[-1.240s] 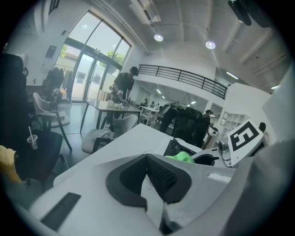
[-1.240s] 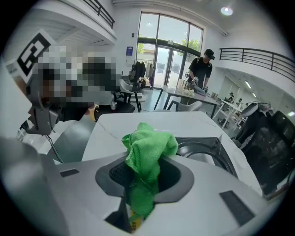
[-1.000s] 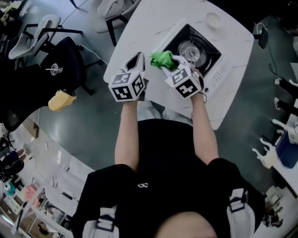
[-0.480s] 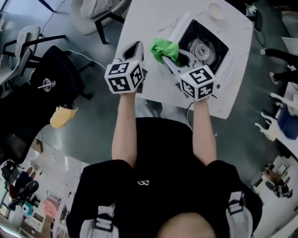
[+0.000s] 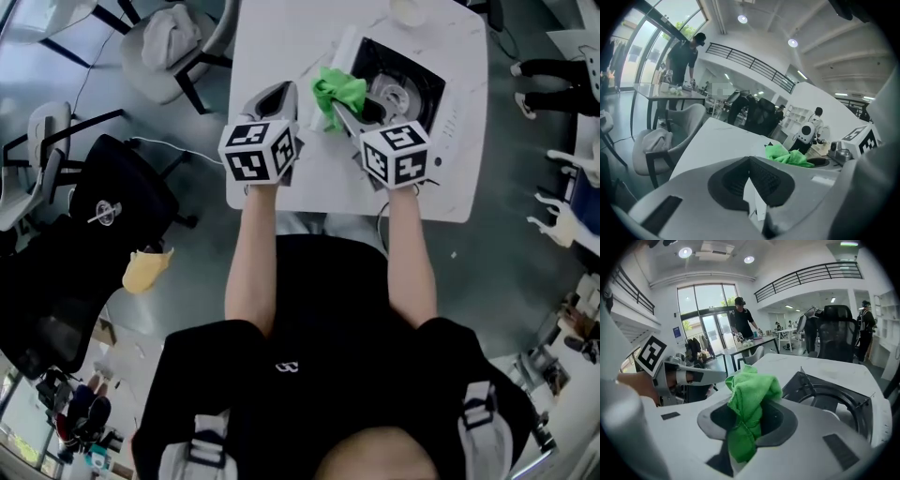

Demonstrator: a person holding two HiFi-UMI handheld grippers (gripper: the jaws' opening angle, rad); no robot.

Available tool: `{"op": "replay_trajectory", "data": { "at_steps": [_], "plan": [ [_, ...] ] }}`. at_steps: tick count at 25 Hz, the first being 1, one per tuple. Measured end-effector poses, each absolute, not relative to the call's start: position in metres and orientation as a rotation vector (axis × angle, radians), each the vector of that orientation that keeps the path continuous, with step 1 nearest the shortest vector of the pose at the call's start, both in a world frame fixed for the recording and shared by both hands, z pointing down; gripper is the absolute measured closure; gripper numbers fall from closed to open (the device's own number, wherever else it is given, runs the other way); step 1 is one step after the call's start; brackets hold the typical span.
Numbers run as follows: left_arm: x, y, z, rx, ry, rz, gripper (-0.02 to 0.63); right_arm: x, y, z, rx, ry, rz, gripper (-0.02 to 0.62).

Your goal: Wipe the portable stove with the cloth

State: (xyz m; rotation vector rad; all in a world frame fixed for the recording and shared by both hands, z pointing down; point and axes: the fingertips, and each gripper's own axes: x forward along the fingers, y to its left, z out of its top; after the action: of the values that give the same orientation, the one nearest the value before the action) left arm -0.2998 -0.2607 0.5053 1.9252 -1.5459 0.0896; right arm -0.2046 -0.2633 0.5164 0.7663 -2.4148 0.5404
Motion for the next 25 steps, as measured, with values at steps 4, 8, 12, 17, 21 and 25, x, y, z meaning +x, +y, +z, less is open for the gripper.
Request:
{"op": "replay_trajectory", "data": {
  "at_steps": [4, 8, 12, 17, 21, 25],
  "plan": [
    [-0.293, -0.275, 0.501, 1.955, -1.513, 0.095, 0.611, -0.203, -0.27, 0.532, 0.768, -2.296, 0.525, 0.497],
    [-0.281, -0.288, 0.491, 2.005, -1.479, 0.092, 0.611, -0.2, -0.283, 0.537, 0.749, -2.176, 0.523, 0.499],
    [-0.277, -0.295, 0.493, 2.024, -1.462, 0.104, 0.611, -0.198, -0.301, 0.539, 0.751, -2.097, 0.48, 0.499],
    [-0.283, -0.303, 0.496, 2.023, -1.45, 0.101, 0.611, -0.201, -0.323, 0.536, 0.751, -2.099, 0.477, 0.497],
    [-0.288, -0.309, 0.499, 2.025, -1.448, 0.109, 0.611, -0.197, -0.334, 0.542, 0.768, -2.098, 0.5, 0.497],
    [-0.29, -0.318, 0.499, 2.028, -1.468, 0.107, 0.611, -0.199, -0.35, 0.536, 0.8, -2.097, 0.47, 0.497]
  ]
}}
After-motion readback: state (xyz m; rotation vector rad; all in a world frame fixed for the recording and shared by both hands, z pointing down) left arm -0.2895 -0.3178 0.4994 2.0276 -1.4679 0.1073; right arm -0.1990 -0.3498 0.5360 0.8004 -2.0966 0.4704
